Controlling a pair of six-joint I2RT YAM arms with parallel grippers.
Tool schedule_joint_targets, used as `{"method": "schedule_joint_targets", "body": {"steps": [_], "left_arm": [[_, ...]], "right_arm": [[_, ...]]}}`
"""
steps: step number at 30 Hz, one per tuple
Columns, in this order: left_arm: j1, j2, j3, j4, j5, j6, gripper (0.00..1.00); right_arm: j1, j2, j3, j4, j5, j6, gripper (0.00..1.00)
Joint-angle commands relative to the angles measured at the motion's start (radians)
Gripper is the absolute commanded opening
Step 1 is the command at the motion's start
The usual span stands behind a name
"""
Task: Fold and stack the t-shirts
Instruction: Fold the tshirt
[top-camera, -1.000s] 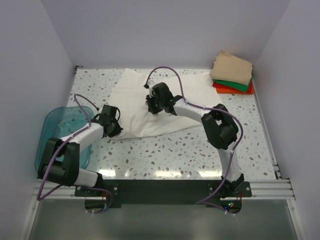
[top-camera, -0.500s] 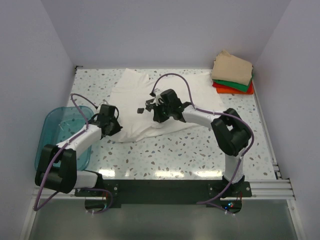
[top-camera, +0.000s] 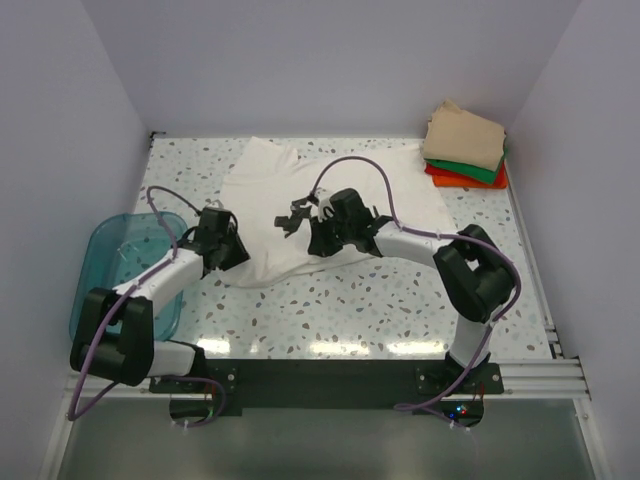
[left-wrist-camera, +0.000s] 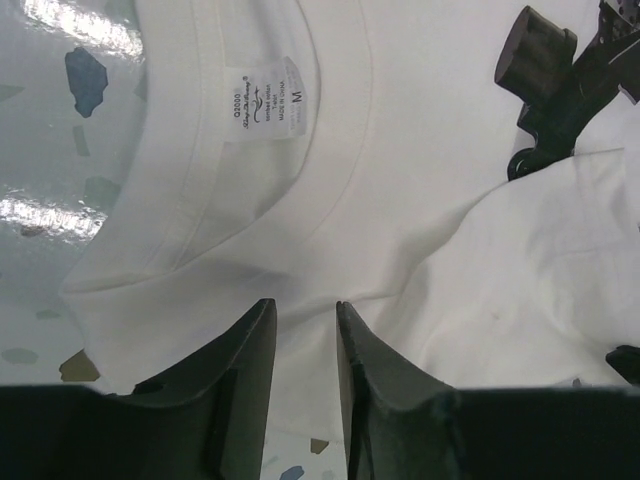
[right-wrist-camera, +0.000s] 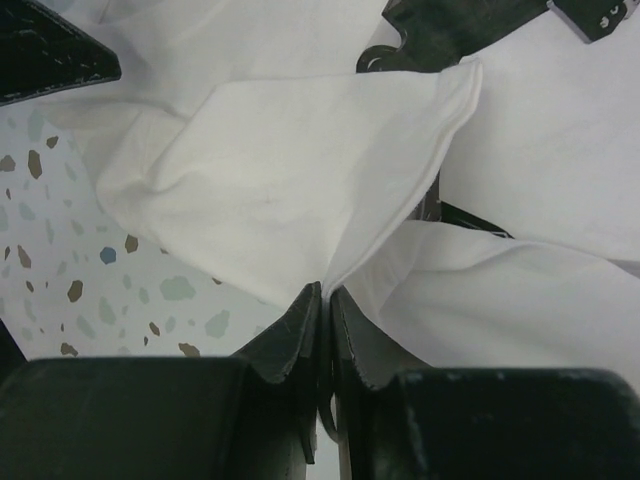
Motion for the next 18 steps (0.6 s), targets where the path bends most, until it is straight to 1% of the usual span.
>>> {"method": "schedule_joint_targets", "body": {"steps": [1,2,7,13,18], "left_arm": [[0.007,0.023,0.009,0.088,0.049,0.021,0.37],[0.010,0.036,0.012,0.094,0.054,0.023,0.38],[0.010,0.076,0.027,0.114,0.064,0.020,0.45],[0.008,0.110,0.075,0.112,0.063,-0.005,0.45],[0.008,0.154,0.124,0.098,0.038,-0.005,0.45]], "right_arm": [[0.010,-0.021,-0.016,0.057,-0.031,0.028,0.13],[0.011,-0.024,-0.020,0.054,-0.026,0.031,0.17],[0.012,-0.061,-0.066,0.056,-0.007,0.040,0.31],[0.013,-0.113,-0.135,0.069,0.026,0.054,0.31],[0.013,-0.180,-0.210,0.126,0.052,0.095,0.28]]}}
